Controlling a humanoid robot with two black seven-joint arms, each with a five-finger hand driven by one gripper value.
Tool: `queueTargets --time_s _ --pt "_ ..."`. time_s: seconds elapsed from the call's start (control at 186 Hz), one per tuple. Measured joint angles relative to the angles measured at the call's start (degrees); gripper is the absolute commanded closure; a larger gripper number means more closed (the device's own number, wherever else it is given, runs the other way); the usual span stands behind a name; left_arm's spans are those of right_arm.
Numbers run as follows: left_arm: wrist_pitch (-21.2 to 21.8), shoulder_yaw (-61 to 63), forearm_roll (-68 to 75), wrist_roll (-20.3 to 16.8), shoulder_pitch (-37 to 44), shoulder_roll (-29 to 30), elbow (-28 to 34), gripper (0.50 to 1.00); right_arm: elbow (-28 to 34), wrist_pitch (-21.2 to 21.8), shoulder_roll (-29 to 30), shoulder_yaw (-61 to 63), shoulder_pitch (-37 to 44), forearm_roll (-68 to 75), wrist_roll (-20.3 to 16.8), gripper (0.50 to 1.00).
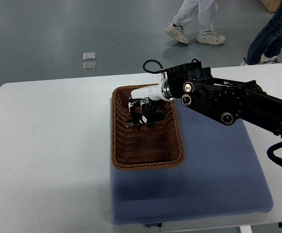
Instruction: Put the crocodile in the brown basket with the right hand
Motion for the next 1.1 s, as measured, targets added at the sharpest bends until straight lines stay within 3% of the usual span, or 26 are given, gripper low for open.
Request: queueTargets --time_s 0.038,0.081,0.14,0.194,0.312,0.43,0.775,1.098 --pt "0.00 0.00 0.00 0.01 0.00 0.00 -0.02 0.500 -0.22 -0.04 0.17 0.00 -0.26 0.00 0.01 1.000" --pt "0.00 0.00 0.00 0.01 0.00 0.00 -0.03 0.500 -0.51 -0.18 0.32 0.00 -0.59 0.00 0.05 0.904" --pt "0.00 0.00 0.00 0.01 0.00 0.00 -0.03 0.500 -0.78 -0.47 0.42 0.01 -1.00 0.00 0.07 0.834" --pt "0.00 0.00 0.00 0.01 0.00 0.00 0.04 0.500 -0.86 -0.71 0.50 0.07 -1.24 0.00 0.08 0.705" --pt "0.00 0.00 0.00 0.01 0.00 0.00 0.32 0.500 -0.89 -0.83 0.58 0.26 -1.46 0.04 0.19 0.603" --pt "0.00 0.00 0.00 0.01 0.07 0.00 0.46 0.500 -0.90 -0.84 0.49 0.69 -1.45 0.19 0.24 0.577" --pt "0.00 0.00 0.00 -0.01 0.09 0.00 0.23 0.500 -0.78 -0.29 -2.39 9.98 0.08 3.16 0.27 0.572" --pt "0.03 0.00 0.00 0.01 0.09 0.00 0.23 0.500 -1.06 -1.12 -6.63 29.27 -4.68 24.80 0.28 0.574"
